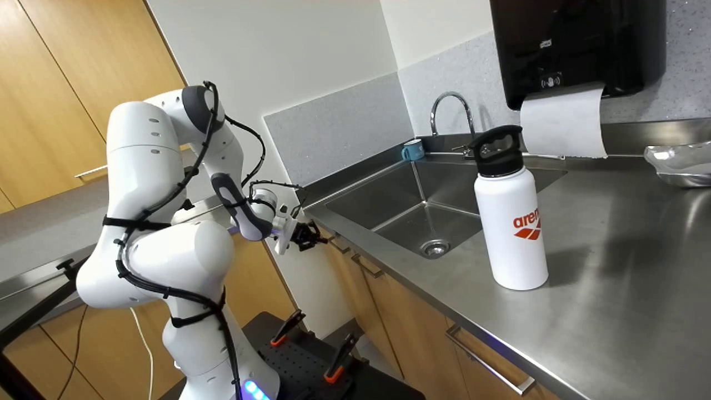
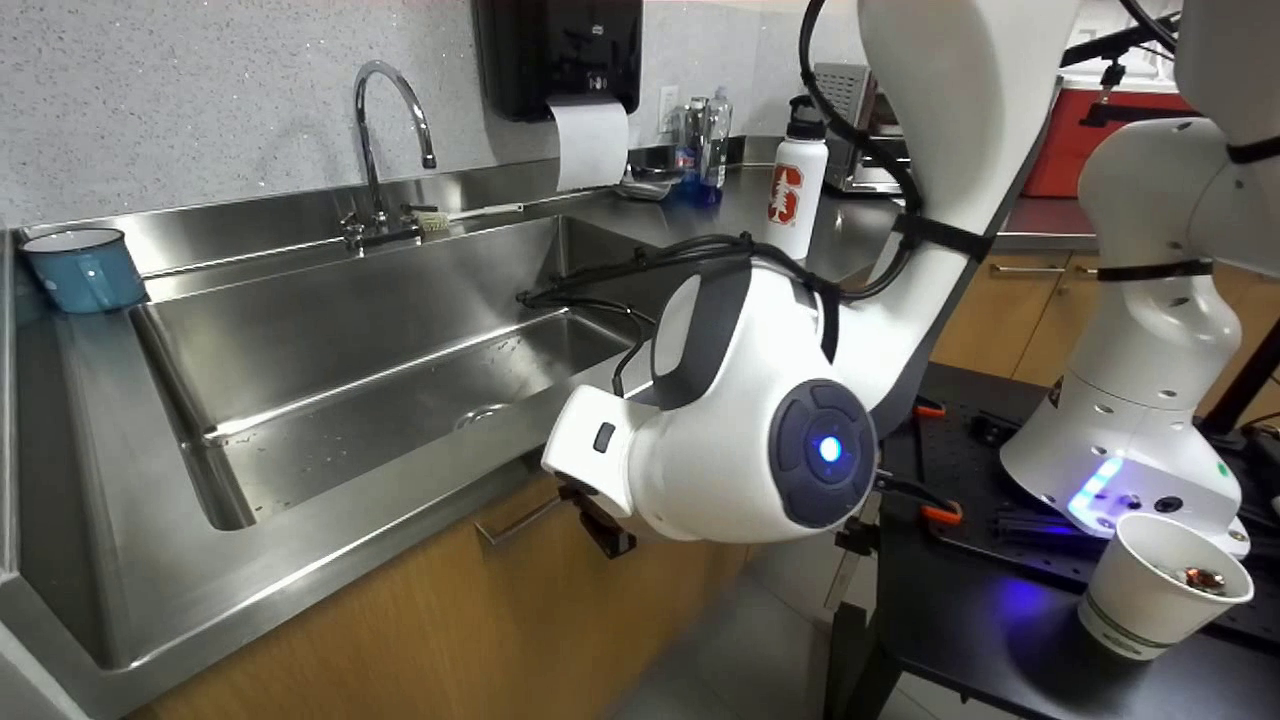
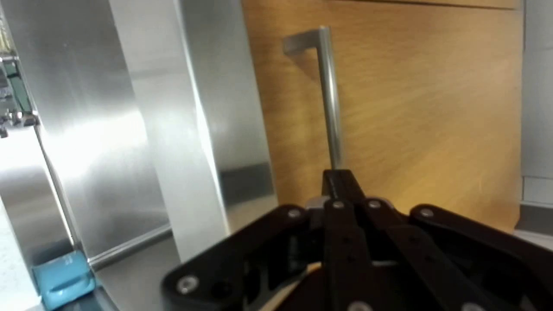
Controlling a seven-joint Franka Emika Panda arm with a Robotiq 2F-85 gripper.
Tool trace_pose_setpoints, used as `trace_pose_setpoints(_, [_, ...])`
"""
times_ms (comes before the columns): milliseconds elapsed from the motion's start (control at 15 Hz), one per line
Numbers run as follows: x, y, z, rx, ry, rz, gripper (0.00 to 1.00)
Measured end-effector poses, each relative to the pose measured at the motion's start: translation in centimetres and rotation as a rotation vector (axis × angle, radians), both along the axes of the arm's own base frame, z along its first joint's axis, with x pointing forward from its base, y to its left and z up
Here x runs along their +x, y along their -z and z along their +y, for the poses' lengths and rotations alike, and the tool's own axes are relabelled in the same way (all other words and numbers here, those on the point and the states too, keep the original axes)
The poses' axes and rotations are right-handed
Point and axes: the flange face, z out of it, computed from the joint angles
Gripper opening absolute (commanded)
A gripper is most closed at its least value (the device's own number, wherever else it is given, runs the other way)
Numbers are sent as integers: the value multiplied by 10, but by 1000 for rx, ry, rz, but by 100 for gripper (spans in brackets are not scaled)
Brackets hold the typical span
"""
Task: Close the open cabinet door on the left
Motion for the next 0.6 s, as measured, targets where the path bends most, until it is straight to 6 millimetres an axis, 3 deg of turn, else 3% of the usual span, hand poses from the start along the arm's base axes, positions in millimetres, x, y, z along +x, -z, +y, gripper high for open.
trace_pose_setpoints(333, [-64,-81,46,118,-118,-47,0])
trace_pose_setpoints(600, [-120,-136,53,188,-79,-13,0])
